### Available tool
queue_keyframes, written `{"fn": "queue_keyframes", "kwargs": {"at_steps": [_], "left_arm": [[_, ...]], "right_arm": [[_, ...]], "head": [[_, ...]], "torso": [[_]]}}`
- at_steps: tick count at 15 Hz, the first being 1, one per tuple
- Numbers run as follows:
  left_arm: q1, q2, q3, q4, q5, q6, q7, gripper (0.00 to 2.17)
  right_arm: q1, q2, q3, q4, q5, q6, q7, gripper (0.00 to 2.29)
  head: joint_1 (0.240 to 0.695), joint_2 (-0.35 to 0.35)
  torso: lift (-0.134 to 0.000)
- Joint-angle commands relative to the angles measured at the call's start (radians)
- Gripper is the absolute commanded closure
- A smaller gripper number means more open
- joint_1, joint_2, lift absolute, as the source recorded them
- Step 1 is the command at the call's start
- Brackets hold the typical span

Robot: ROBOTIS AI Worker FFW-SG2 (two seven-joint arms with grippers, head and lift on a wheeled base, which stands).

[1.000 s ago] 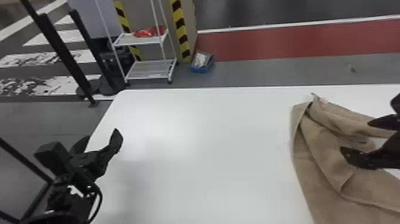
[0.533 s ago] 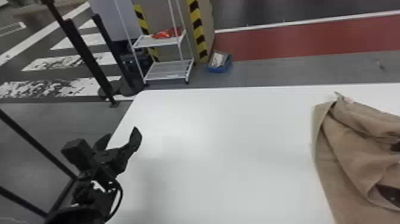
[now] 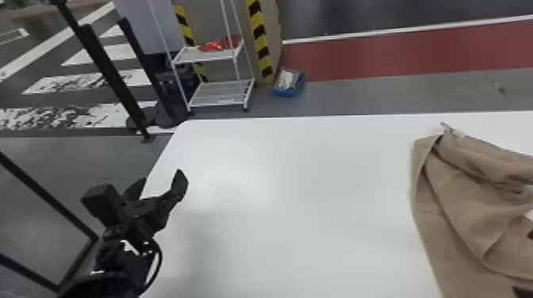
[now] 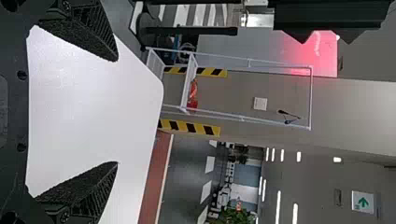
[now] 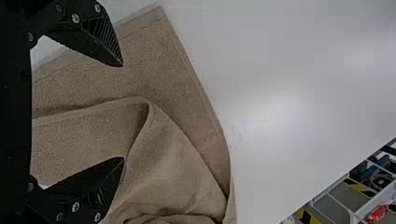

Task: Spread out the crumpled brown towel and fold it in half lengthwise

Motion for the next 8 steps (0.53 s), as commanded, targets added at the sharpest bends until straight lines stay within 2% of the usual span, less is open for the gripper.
{"fn": "queue_keyframes", "kwargs": {"at_steps": [1,6,8], "left_arm": [[0.000,-0.006,-0.002,-0.003,-0.002,0.000,0.000,0.09],[0.004,-0.009,0.005,-0.006,-0.006,0.000,0.000,0.09],[0.004,-0.009,0.005,-0.003,-0.006,0.000,0.000,0.09]], "right_arm": [[-0.007,-0.002,0.052,0.033,0.012,0.004,0.011,0.19],[-0.029,-0.002,0.152,0.079,0.046,0.038,0.011,0.21],[-0.024,-0.003,0.153,0.080,0.046,0.044,0.011,0.22]], "head": [[0.695,0.287],[0.695,0.325],[0.695,0.339]], "torso": [[-0.125],[-0.125],[-0.125]]}}
